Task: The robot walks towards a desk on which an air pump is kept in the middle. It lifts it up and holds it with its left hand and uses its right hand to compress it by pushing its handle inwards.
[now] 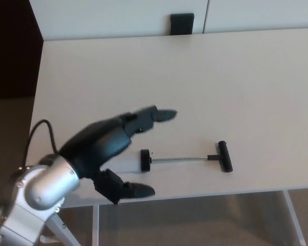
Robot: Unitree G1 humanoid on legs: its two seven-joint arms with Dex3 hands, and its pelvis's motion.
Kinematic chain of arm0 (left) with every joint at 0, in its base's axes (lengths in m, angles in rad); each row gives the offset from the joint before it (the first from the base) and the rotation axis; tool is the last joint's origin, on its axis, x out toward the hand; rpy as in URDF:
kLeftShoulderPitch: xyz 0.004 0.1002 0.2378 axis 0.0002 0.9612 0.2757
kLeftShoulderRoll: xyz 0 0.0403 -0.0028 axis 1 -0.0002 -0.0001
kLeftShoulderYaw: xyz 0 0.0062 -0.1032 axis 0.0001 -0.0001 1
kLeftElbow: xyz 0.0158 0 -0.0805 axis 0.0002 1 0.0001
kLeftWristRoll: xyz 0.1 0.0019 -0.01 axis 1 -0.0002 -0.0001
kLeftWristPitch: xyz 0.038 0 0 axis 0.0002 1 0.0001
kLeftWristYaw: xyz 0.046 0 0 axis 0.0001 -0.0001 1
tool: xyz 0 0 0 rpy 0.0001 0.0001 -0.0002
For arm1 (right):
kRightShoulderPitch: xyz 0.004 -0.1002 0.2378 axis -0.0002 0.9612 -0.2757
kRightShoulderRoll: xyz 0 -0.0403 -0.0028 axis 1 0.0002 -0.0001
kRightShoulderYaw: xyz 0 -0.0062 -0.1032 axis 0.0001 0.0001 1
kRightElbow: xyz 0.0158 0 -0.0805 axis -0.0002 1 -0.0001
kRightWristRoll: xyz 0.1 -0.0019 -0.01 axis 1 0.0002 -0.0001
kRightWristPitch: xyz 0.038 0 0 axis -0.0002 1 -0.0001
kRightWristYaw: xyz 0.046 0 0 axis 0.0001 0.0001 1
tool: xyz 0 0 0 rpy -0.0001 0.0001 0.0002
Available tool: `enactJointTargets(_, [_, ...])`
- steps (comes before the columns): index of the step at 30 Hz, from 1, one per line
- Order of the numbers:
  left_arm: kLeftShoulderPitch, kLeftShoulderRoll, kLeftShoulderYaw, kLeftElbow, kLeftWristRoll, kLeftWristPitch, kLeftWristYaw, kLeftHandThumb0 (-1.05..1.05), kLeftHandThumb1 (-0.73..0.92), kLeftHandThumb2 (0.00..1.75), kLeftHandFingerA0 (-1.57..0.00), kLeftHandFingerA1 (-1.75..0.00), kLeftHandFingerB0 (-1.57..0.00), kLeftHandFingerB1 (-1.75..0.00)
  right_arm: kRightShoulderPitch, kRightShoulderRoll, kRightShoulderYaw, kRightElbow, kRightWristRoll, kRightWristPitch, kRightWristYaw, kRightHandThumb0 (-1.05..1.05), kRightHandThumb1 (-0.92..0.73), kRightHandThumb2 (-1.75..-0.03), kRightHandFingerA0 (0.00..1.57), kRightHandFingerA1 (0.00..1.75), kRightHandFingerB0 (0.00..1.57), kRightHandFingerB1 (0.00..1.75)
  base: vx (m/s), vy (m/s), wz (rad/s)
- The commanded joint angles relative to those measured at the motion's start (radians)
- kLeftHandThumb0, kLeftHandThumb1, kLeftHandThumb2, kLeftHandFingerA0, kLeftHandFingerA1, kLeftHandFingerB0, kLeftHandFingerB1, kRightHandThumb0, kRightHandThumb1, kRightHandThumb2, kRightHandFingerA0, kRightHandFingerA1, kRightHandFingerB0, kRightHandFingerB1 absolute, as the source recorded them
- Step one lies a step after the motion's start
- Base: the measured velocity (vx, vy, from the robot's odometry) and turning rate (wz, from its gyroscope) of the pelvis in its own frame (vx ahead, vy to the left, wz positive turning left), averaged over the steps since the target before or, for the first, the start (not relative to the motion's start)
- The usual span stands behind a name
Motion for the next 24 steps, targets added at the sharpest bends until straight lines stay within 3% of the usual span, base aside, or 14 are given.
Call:
enactJointTargets(1, [-0.029,0.070,-0.155,0.029,0.332,0.148,-0.093,-0.66,0.41,0.73,-0.08,-0.38,-0.01,-0.26,-0.008,-0.039,-0.001,-0.021,-0.022,0.034,-0.032,-0.25,-0.70,-0.62,0.50,0.42,0.35,0.34,0.00,0.000,0.00])
enactJointTargets(9, [-0.049,0.108,-0.157,0.043,0.380,0.116,-0.088,-0.64,0.42,0.71,-0.10,-0.37,-0.07,-0.29,-0.008,-0.042,0.000,-0.020,-0.026,0.034,-0.029,-0.24,-0.70,-0.61,0.52,0.43,0.36,0.34,0.00,0.000,0.00])
enactJointTargets(10, [-0.067,0.122,-0.146,0.054,0.404,0.098,-0.065,-0.33,0.24,0.84,0.00,-0.47,0.00,-0.47,-0.012,-0.042,0.000,-0.017,-0.027,0.035,-0.028,-0.25,-0.69,-0.61,0.51,0.42,0.36,0.34,0.00,0.000,0.00])
enactJointTargets(17, [-0.114,0.151,-0.127,0.084,0.484,0.056,0.003,-0.33,0.23,0.84,-0.01,-0.47,0.00,-0.46,-0.022,-0.046,-0.002,-0.002,-0.029,0.031,-0.018,-0.27,-0.67,-0.60,0.50,0.42,0.35,0.34,0.00,0.000,0.00])
enactJointTargets(18, [-0.118,0.157,-0.124,0.084,0.491,0.051,0.007,-0.67,0.42,0.70,-0.17,-0.38,-0.11,-0.34,-0.024,-0.046,-0.002,0.001,-0.029,0.032,-0.018,-0.28,-0.67,-0.60,0.52,0.43,0.36,0.34,0.00,0.000,0.00])
enactJointTargets(24, [-0.129,0.178,-0.115,0.085,0.543,0.034,0.034,-0.67,0.42,0.71,-0.17,-0.38,-0.10,-0.34,-0.028,-0.049,0.005,0.002,-0.041,0.034,-0.014,-0.30,-0.66,-0.60,0.53,0.43,0.35,0.34,0.00,0.000,0.00])
